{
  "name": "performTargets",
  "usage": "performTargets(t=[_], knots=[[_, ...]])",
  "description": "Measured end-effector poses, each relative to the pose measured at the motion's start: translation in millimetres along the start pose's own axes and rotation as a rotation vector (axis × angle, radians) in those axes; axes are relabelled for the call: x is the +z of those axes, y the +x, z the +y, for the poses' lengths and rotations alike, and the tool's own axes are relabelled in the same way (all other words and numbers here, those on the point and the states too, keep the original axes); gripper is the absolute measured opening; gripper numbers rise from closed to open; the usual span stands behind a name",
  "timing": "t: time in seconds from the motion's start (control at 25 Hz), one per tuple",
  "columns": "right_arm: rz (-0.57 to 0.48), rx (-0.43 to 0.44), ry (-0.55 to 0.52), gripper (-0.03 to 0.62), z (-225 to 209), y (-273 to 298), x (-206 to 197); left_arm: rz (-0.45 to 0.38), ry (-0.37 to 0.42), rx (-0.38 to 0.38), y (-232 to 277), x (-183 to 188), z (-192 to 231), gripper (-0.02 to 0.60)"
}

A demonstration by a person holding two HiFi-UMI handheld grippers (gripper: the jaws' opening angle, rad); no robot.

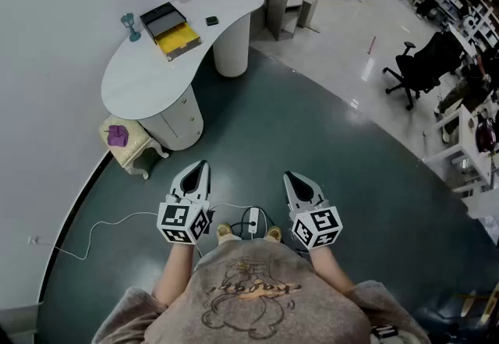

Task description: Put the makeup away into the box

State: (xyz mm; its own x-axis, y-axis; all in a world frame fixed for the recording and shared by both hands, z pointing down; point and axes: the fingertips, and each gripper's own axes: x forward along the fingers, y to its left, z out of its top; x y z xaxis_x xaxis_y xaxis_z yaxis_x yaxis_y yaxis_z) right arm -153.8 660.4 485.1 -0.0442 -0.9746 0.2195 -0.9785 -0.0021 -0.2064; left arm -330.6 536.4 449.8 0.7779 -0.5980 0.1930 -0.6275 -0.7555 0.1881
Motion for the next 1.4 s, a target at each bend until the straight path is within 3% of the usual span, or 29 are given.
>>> performTargets(t=[0.44,0.96,1.4], knots=[[0.016,0.021,0.001,0.003,9,38,3,-0.003,0.005,-0.007,15,4,24,0.020],[0.016,-0.041,0.015,0.003,53,84,-14,0.016,-0.004,-0.071,17,-4,86,0.020],[0.000,-0.067,0.025,0.003,38,113,-6,-0.009,0.003,-0.065,44,7,108,0.021]])
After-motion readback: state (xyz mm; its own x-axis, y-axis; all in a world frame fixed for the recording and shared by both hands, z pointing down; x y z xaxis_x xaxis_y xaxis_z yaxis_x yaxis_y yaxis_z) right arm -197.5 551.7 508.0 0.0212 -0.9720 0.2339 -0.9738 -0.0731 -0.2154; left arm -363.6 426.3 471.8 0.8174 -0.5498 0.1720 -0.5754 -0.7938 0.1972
